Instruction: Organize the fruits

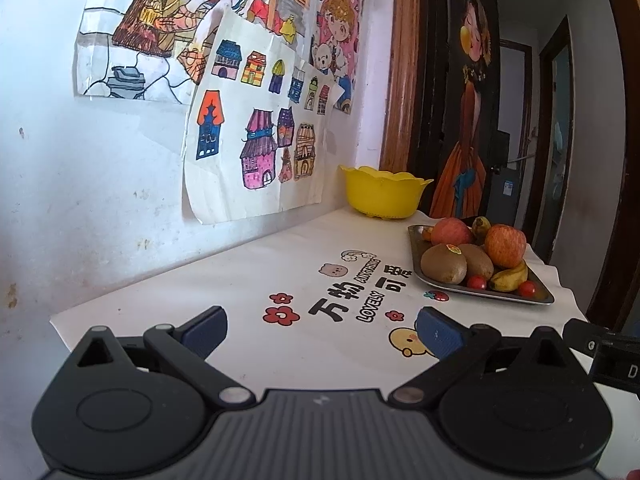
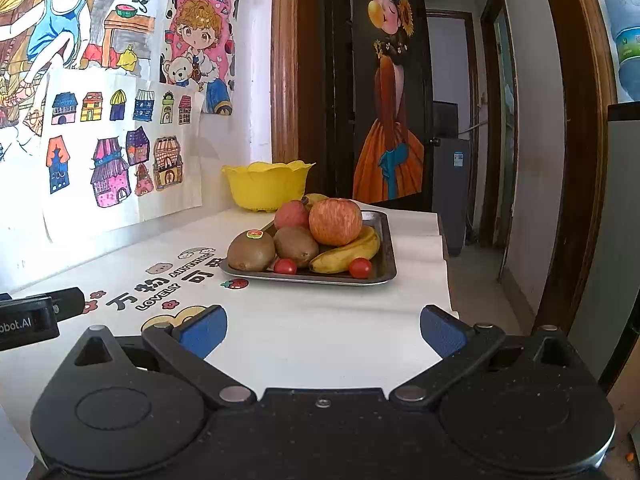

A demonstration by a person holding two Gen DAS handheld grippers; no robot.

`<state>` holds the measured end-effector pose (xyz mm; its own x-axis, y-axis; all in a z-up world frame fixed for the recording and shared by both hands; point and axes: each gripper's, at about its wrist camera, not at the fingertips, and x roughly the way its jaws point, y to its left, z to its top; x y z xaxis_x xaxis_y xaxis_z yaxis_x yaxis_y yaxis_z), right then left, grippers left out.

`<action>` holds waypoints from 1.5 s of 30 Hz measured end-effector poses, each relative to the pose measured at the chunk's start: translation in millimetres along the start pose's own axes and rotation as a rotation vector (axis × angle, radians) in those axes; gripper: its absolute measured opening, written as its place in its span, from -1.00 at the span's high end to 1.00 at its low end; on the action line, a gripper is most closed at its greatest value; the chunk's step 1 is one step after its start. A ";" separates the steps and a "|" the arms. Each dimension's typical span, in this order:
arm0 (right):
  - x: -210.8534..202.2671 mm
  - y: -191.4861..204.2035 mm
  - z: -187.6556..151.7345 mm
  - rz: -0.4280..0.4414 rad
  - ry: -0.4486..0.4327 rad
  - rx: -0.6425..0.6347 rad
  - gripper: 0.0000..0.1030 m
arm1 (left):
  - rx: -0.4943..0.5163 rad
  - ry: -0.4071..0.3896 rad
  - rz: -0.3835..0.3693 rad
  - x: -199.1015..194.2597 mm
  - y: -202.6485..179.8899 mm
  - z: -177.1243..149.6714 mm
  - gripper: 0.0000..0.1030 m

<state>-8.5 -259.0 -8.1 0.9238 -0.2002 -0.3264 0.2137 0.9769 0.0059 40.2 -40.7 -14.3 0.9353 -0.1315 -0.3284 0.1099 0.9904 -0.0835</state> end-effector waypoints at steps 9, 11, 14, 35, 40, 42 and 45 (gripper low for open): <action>1.0 -2.0 0.0 0.005 0.001 0.009 -0.99 | 0.018 -0.007 0.012 -1.6 -3.1 -0.4 -0.99; 0.9 -1.9 0.0 0.005 0.001 0.008 -0.99 | 0.017 -0.008 0.014 -2.0 -2.7 -0.4 -0.99; 1.2 -2.2 -0.2 0.006 0.001 0.010 -0.99 | 0.019 -0.005 0.016 -1.8 -2.4 -0.3 -0.99; 1.5 -1.8 -0.4 0.011 0.004 0.010 -0.99 | 0.026 0.004 0.024 -2.3 -2.1 -1.7 -0.99; 1.3 -2.1 -0.8 0.012 0.005 0.013 -0.99 | 0.026 0.004 0.024 -2.4 -2.1 -1.8 -0.99; 1.4 -2.6 -0.9 0.012 0.006 0.013 -0.99 | 0.026 0.004 0.025 -2.5 -2.2 -1.9 -0.99; 1.5 -2.6 -0.8 0.012 0.005 0.014 -0.99 | 0.026 0.004 0.025 -2.5 -2.2 -1.9 -0.99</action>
<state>-7.9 -261.8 -9.4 0.9247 -0.1877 -0.3313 0.2067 0.9781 0.0228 37.0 -42.7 -15.2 0.9365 -0.1066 -0.3339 0.0950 0.9942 -0.0511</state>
